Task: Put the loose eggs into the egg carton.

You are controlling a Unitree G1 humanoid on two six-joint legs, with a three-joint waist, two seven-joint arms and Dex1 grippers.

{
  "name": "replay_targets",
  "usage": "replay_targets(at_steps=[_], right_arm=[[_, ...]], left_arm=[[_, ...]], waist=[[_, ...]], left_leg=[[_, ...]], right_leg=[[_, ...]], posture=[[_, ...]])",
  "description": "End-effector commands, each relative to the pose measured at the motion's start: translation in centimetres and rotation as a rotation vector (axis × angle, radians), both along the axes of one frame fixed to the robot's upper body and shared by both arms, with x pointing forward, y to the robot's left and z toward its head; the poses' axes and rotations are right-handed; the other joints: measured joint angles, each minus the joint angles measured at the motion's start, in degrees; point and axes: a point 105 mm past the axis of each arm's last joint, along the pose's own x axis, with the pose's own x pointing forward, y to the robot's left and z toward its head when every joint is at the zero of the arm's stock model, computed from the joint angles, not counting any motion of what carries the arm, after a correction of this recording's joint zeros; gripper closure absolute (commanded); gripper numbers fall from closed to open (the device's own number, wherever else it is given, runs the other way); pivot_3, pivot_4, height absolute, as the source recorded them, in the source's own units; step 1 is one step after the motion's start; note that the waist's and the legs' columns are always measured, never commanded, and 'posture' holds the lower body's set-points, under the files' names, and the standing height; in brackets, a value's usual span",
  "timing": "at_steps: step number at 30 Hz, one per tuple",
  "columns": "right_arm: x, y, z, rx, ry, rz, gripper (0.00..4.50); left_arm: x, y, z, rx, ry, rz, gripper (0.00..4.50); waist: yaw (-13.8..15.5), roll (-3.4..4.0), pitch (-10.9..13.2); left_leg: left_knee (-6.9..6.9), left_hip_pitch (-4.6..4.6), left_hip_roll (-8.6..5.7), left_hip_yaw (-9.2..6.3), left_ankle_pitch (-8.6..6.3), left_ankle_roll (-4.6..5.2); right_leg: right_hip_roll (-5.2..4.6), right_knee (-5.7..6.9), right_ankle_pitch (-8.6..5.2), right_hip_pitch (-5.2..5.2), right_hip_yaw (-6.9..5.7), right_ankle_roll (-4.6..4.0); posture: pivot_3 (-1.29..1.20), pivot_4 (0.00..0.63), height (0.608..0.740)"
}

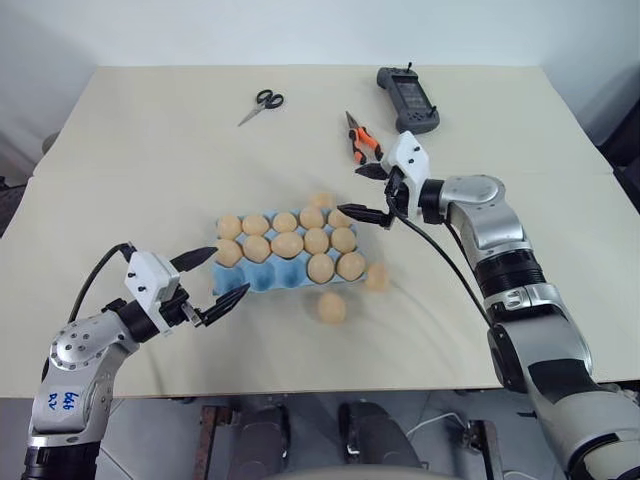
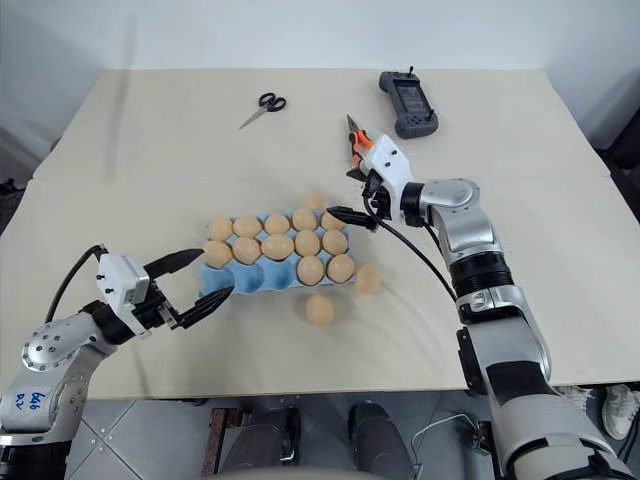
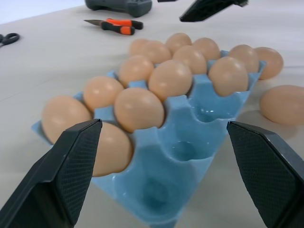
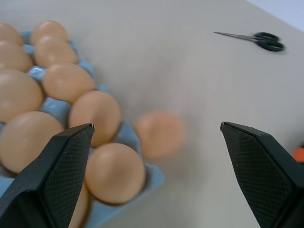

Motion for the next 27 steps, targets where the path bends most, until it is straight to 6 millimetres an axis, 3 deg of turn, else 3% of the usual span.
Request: replay_targets(at_steps=[1, 9, 15, 27], right_arm=[[0.8, 1.0, 1.1, -0.023, 0.007, -0.027, 0.03], [2.9, 2.5, 1.1, -0.048, 0.087, -0.15, 0.03], [4.0, 2.1, 0.0, -0.08, 0.128, -0.253, 0.03], [4.0, 3.7, -2.4, -0.144, 0.214, -0.276, 0.03]], left_arm=[[-0.2, 0.1, 1.1, -0.006, -0.041, 0.002, 0.0], [0.1, -0.3, 1.4, -0.008, -0.051, -0.003, 0.0], [-0.1, -0.6, 1.3, -0.012, -0.052, -0.001, 0.0], [0.0, -0.8, 1.4, -0.013, -0.057, -0.011, 0.0]], waist=[[-0.05, 0.01, 0.01], [-0.27, 0.02, 0.01], [-0.27, 0.02, 0.01], [-0.4, 0.02, 0.01]], left_leg=[[0.0, 0.0, 0.0, 0.0, -0.01, 0.0], [0.01, 0.0, 0.02, 0.04, 0.0, -0.04], [0.0, -0.02, 0.01, 0.05, -0.05, -0.06], [0.0, 0.0, 0.02, 0.06, -0.06, -0.07]], right_leg=[[0.0, 0.0, 0.0, -0.01, 0.0, 0.0], [-0.01, 0.23, 0.0, -0.15, -0.04, -0.01], [-0.03, 0.2, 0.0, -0.18, -0.05, -0.01], [-0.02, 0.26, 0.0, -0.19, -0.06, -0.01]], posture=[[0.0, 0.15, 0.74], [0.0, 0.15, 0.74], [0.0, 0.15, 0.74], [0.0, 0.15, 0.74]])
